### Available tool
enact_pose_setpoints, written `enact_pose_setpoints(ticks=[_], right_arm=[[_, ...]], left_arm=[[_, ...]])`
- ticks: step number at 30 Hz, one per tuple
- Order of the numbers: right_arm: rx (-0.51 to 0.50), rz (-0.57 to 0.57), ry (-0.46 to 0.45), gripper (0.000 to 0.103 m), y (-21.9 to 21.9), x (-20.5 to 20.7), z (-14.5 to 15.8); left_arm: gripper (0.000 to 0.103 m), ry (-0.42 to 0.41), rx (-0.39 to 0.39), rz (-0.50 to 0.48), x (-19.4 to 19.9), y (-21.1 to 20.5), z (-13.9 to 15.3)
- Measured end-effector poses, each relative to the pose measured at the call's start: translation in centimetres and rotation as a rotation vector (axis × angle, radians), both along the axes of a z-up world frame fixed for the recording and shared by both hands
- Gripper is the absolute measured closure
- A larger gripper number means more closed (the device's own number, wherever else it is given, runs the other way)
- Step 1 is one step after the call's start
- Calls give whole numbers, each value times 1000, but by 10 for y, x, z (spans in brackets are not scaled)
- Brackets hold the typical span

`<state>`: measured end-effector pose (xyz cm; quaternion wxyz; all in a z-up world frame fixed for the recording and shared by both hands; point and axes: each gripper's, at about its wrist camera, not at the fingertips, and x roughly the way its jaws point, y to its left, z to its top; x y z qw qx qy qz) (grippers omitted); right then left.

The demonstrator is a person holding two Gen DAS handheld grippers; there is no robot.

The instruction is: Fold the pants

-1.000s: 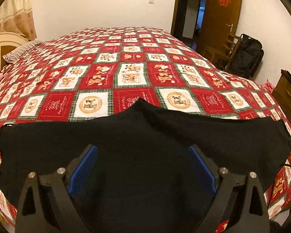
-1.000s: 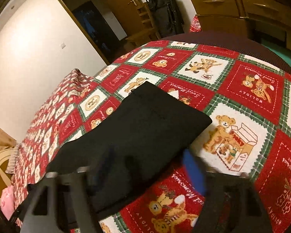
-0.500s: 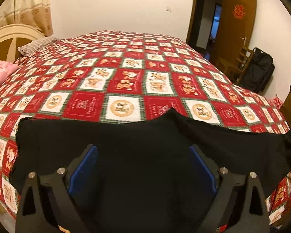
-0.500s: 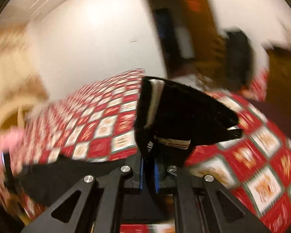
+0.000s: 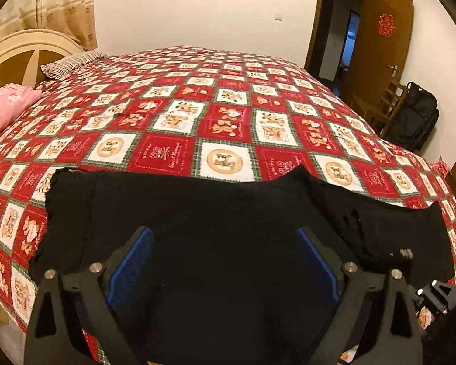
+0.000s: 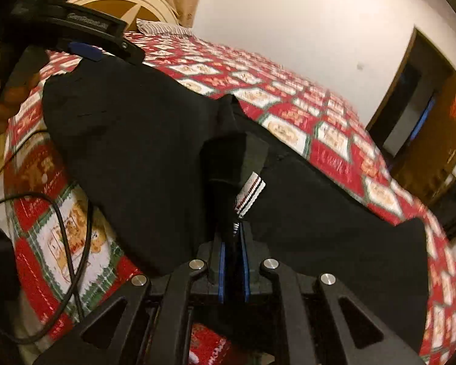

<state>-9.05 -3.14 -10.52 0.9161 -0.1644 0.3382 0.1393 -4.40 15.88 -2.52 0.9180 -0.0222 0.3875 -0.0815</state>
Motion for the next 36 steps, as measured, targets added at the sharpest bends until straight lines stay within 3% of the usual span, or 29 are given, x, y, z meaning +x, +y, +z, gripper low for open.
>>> enact_pose_setpoints(ticks=[4,7,12,15,17,19,21,24,27,33,36], right_arm=[[24,-40,-59,94,-6,4,14],[-26,5,-126,94,6,1,23],[-139,134,-57,93,24,-5,-8],[-151,130,-36,89,27,-5,-2],[-107,151,11,74,22,-9,6],[23,224,65,60,10,-18,19],[169,243,91,58,-7,-23,35],[310,144,84,58,-30,-4,54],[278,95,82,58,-27,18,48],[216,121,148,58,3,44,24],[344,98,182,58,-11,55,31]], left_arm=[[6,19,-15,-5,3,-4,-8],[6,21,-22,-18,1,-7,-8],[6,9,1,-38,-1,-10,-5],[6,10,12,-47,-1,-13,-5],[6,7,19,-57,-2,-16,-5],[6,-4,25,-65,-3,-17,-3],[6,-10,27,-63,-3,-16,-1],[6,-1,24,-43,0,-12,-4],[6,18,15,-29,0,-7,-7],[6,3,28,-17,-3,0,-5],[6,2,39,-26,1,0,-3]])
